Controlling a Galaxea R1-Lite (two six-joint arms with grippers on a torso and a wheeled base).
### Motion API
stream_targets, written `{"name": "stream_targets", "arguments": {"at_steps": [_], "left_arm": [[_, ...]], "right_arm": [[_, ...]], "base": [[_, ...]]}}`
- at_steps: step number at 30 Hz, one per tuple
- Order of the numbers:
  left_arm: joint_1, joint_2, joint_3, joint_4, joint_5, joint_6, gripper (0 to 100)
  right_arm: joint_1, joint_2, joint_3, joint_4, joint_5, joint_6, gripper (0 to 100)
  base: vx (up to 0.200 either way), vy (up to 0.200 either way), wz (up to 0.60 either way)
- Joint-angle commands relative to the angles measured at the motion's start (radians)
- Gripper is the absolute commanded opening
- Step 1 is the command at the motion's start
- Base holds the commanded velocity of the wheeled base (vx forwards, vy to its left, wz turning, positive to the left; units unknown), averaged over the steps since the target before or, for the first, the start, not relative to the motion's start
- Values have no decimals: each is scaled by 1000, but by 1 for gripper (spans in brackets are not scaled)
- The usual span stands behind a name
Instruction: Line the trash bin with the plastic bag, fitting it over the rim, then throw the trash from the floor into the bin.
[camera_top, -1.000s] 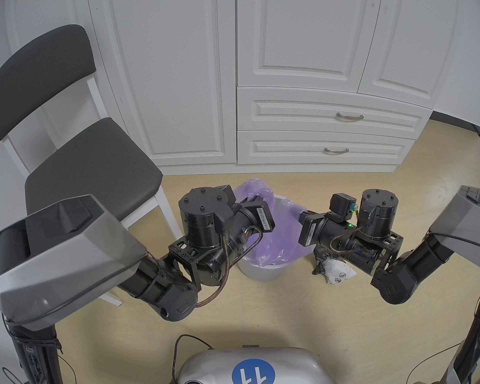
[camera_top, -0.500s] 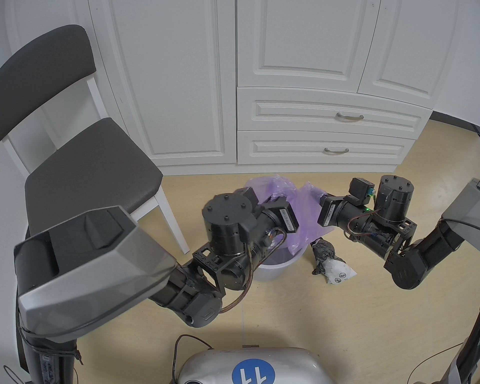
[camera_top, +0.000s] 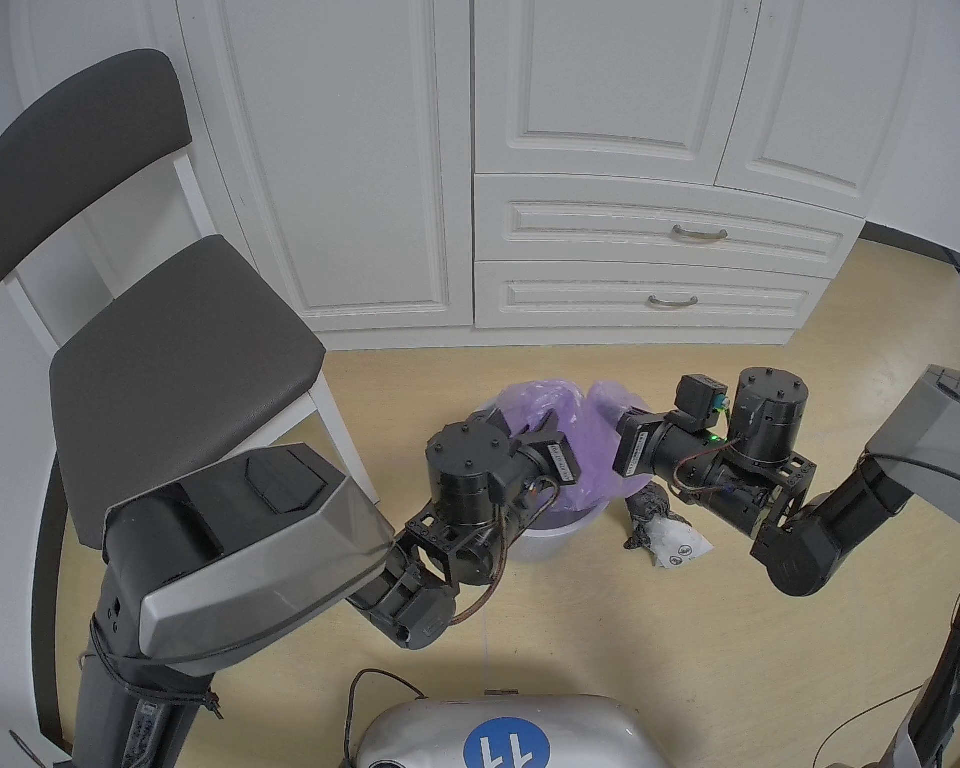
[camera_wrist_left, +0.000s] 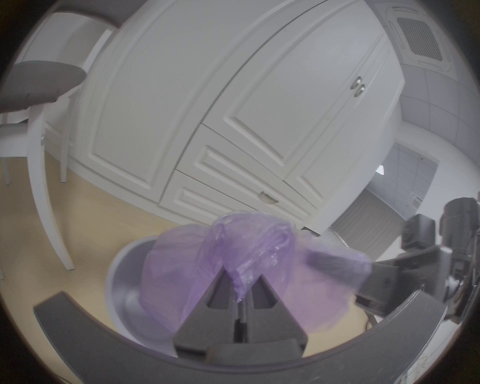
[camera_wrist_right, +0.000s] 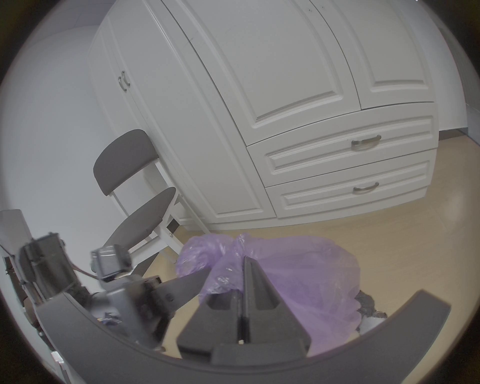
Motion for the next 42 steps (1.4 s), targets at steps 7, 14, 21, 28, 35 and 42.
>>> {"name": "stream_targets", "arguments": {"at_steps": [7, 14, 21, 28, 35, 42], "left_arm": [[143, -32, 229, -170, 4, 8, 0], [183, -48, 234, -172, -17, 9, 0], [177, -34, 228, -173, -17, 9, 0], [166, -26, 218, -173, -15, 9, 0], [158, 3, 198, -173, -12, 9, 0], [148, 60, 146, -169, -9, 9, 0]], "right_arm": [[146, 169, -84, -108, -17, 186, 0], [152, 269, -133, -177, -62, 228, 0], [75, 313, -204, -175, -50, 261, 0], [26, 391, -311, -166, -51, 335, 0], [-6, 470, -402, -165, -53, 363, 0], [-8, 514, -451, -166, -63, 372, 0]], "base": [[0, 0, 0], [0, 0, 0], [0, 0, 0], [0, 0, 0], [0, 0, 0], [0, 0, 0]]}}
